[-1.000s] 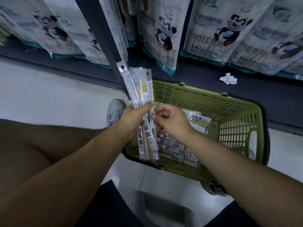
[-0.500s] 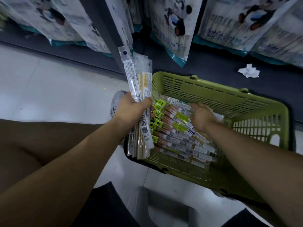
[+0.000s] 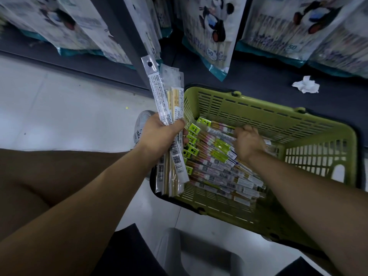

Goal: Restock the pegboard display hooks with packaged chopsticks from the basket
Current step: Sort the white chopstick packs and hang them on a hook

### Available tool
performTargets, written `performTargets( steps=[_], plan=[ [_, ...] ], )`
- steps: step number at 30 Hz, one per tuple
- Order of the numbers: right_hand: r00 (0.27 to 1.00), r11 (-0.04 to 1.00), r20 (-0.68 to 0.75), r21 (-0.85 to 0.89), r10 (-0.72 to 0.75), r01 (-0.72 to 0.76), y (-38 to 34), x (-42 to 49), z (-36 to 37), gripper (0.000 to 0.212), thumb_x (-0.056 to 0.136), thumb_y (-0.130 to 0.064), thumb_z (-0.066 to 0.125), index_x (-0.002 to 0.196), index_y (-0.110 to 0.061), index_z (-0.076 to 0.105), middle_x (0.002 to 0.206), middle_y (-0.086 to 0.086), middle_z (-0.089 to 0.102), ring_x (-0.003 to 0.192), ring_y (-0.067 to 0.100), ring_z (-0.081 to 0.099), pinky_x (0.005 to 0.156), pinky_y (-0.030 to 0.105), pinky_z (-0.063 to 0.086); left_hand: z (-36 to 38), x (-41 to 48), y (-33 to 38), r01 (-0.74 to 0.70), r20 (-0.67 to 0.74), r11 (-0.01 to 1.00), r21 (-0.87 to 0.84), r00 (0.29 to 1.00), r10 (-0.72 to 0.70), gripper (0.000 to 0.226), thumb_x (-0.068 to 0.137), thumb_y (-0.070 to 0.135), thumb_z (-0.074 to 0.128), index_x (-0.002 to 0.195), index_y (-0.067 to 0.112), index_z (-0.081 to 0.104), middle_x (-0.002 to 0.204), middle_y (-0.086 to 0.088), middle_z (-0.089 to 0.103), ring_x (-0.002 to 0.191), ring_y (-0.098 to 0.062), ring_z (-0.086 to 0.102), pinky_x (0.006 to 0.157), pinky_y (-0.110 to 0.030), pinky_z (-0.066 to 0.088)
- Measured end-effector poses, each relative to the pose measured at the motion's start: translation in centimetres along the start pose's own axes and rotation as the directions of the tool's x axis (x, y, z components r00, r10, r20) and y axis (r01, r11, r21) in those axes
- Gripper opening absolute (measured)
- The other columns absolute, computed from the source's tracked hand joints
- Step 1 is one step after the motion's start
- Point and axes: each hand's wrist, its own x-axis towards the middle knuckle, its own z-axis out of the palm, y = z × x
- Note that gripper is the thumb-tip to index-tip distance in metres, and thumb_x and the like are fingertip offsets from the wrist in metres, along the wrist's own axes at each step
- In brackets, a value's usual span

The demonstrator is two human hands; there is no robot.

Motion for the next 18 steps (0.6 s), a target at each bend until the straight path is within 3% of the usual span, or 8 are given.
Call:
performTargets(
  steps=[5,9,12,14,16,18],
  plan=[
    [0.998,0.999,-0.06,-0.001,0.035,-0.036,0.5,-0.9,-0.6,0.028,0.097,-0.014,0.058,0.125,-0.015,0.059,0.12,0.016,0.067,0.114,0.034,0.058,0.074,0.032,0.036,-0.1,0.1,-0.1,0.014,0.008,1.0,0.009,1.0,-0.014,0.012,0.095,0.018,0.071,0.106,0.015,0.067,0.079,-0.01,0.074,0.072,-0.03,0.074,0.064,-0.037,0.058],
    [0.998,0.97,-0.04,0.237,-0.038,0.046,1.3,-2.6,-2.7,0.021,0.097,-0.031,0.068,0.117,-0.024,0.065,0.109,0.004,0.072,0.091,0.026,0.066,0.068,0.029,0.046,0.2,0.2,0.3,0.07,-0.021,0.997,-0.03,0.997,-0.071,0.023,0.091,0.018,0.073,0.109,0.006,0.065,0.077,-0.011,0.073,0.066,-0.028,0.072,0.06,-0.036,0.057],
    [0.992,0.895,-0.016,0.431,-0.122,0.117,0.8,-4.4,-5.8,0.018,0.093,-0.034,0.074,0.108,-0.028,0.065,0.095,-0.009,0.064,0.075,0.012,0.062,0.059,0.025,0.048,0.9,0.1,0.7,0.106,-0.01,0.992,-0.064,0.994,-0.107,0.032,0.085,0.018,0.076,0.11,0.001,0.063,0.077,-0.013,0.069,0.062,-0.026,0.068,0.059,-0.036,0.056],
    [0.987,0.841,-0.021,0.522,-0.156,0.144,-0.4,-5.3,-8.2,0.018,0.09,-0.028,0.078,0.099,-0.024,0.063,0.088,-0.008,0.063,0.075,0.011,0.061,0.062,0.022,0.046,1.5,-0.4,1.0,0.129,-0.005,0.99,-0.064,0.992,-0.129,0.052,0.077,0.026,0.081,0.118,-0.001,0.062,0.088,-0.016,0.069,0.073,-0.03,0.068,0.07,-0.043,0.057],
    [0.983,0.734,-0.009,0.663,-0.186,0.145,-2.0,-6.6,-10.5,0.018,0.087,-0.024,0.081,0.094,-0.022,0.064,0.078,-0.008,0.063,0.064,0.004,0.058,0.06,0.019,0.047,2.1,-1.3,1.7,0.155,0.003,0.985,-0.076,0.988,-0.155,0.08,0.067,0.035,0.086,0.132,-0.002,0.058,0.111,-0.02,0.07,0.1,-0.038,0.067,0.092,-0.055,0.056],
    [0.976,0.618,0.023,0.777,-0.217,0.119,-3.4,-8.2,-12.3,0.018,0.088,-0.023,0.08,0.098,-0.02,0.065,0.077,-0.006,0.065,0.058,0.001,0.058,0.055,0.019,0.049,2.8,-2.4,2.5,0.165,0.03,0.98,-0.111,0.986,-0.163,0.104,0.066,0.04,0.091,0.149,0.003,0.042,0.136,-0.015,0.061,0.12,-0.039,0.06,0.097,-0.057,0.054]
  ],
)
